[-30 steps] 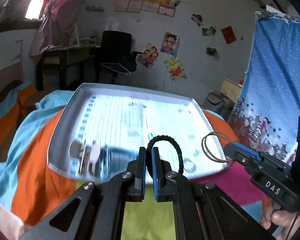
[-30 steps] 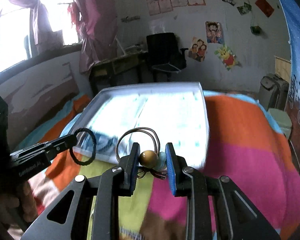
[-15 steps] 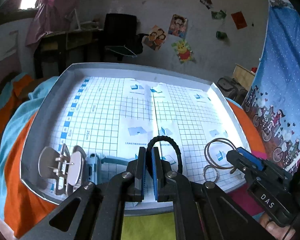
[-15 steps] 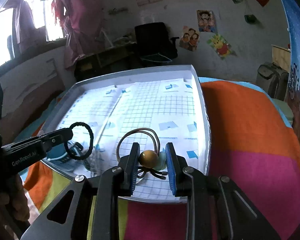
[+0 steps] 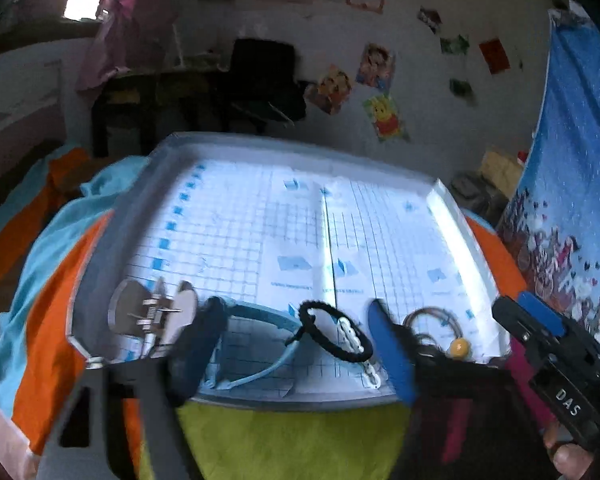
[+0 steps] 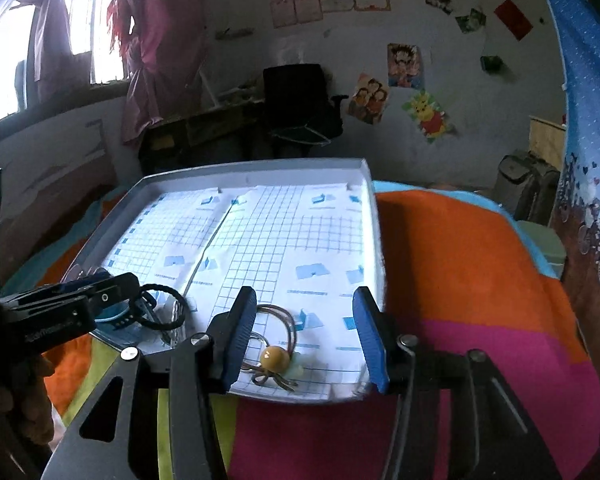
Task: Organize jewelry
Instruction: 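Carry both hair ties into the silver tray and open both tools, then withdraw both tools from the tray back over the remaining jewelry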
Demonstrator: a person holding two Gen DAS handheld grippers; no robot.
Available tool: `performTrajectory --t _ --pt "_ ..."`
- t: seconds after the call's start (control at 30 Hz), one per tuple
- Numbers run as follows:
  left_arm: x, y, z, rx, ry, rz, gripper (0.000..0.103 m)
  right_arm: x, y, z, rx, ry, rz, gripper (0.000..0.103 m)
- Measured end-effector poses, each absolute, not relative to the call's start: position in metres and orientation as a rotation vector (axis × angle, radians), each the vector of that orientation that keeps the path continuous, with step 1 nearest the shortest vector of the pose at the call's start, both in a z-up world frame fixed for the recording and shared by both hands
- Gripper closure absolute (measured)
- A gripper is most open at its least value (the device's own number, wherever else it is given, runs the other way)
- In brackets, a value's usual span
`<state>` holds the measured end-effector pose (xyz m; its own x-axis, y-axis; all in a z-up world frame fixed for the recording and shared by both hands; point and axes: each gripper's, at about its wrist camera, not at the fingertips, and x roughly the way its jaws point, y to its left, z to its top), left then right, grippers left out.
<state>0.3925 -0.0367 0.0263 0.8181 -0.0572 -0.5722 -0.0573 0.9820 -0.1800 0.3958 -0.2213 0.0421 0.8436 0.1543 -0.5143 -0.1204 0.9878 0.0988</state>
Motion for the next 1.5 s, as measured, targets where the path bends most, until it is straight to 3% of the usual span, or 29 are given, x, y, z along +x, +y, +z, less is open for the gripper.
performTrajectory --t 0.1,0.27,0.33,0.47,0.73,1.17,1.5 --pt "0.379 -0.033 0.036 -0.216 0.583 -0.008 0.023 0.38 -0.226 0.053 0.064 0.508 0.135 0.046" --pt "0.343 -0.032 0.055 -0.206 0.495 -0.007 0.006 0.353 -0.233 0.071 0.065 0.45 0.128 0.027" --pt "0.327 -0.03 0.061 -0.2 0.457 0.001 0.002 0.338 -0.235 0.079 0.071 0.419 0.13 0.018" --pt "0.287 -0.025 0.07 -0.214 0.381 0.022 0.0 0.304 -0.234 0.092 0.057 0.372 0.13 0.008" --pt "0.216 -0.012 0.076 -0.241 0.317 0.033 0.0 0.235 -0.228 0.108 0.056 0.308 0.162 0.002" --pt "0.101 -0.002 0.048 -0.189 0.296 0.056 0.0 0.125 -0.214 0.099 0.032 0.257 0.204 0.001" --pt "0.059 0.007 0.034 -0.148 0.326 0.056 0.0 0.084 -0.227 0.078 0.081 0.303 0.175 0.001"
